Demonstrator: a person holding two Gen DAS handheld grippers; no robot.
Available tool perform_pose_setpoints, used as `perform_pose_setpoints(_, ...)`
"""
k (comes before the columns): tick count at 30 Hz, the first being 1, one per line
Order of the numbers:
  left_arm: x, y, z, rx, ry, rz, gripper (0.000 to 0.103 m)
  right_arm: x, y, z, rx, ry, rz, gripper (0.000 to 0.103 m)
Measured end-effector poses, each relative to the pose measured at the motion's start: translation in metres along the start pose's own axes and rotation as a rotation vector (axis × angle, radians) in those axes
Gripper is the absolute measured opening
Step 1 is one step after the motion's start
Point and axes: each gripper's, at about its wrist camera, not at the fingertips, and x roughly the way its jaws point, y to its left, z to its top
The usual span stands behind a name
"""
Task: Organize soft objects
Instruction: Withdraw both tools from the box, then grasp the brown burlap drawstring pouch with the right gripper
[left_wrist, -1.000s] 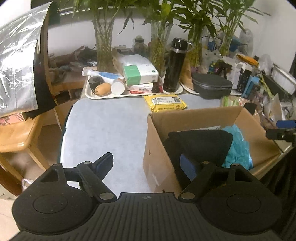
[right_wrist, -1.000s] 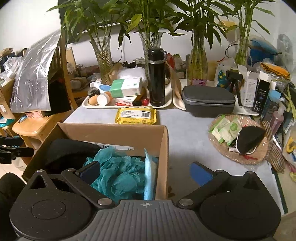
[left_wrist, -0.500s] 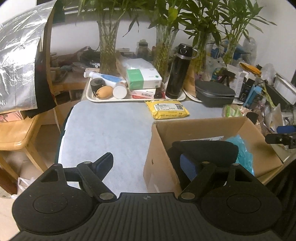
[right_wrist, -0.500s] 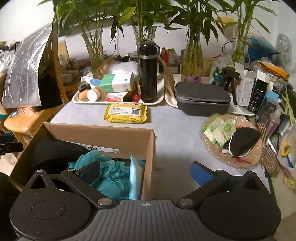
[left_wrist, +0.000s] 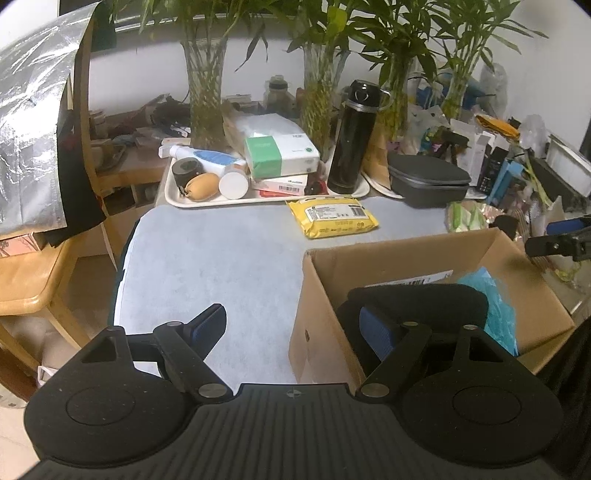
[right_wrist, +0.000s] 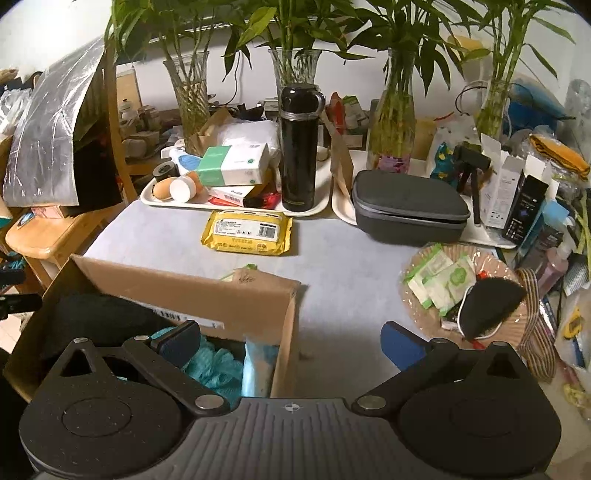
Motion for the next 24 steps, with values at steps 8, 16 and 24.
perform_pose_setpoints(8, 0.006, 0.004, 0.006, 0.001, -0.024, -0.017, 0.079, 0.012, -0.015, 0.015, 0.057, 0.003, 0.095, 0.103)
perform_pose_setpoints(16, 0.017, 0.01, 0.014, -0.007, -0.02, -0.04, 0.079, 0.03, -0.019, 0.027, 0.055, 0.009, 0.144, 0.103)
perform_pose_setpoints(24, 0.028, 0.016, 0.022, -0.011, -0.04, -0.057, 0.079, 0.051, -0.032, 0.041, 0.073, 0.014, 0.176, 0.103)
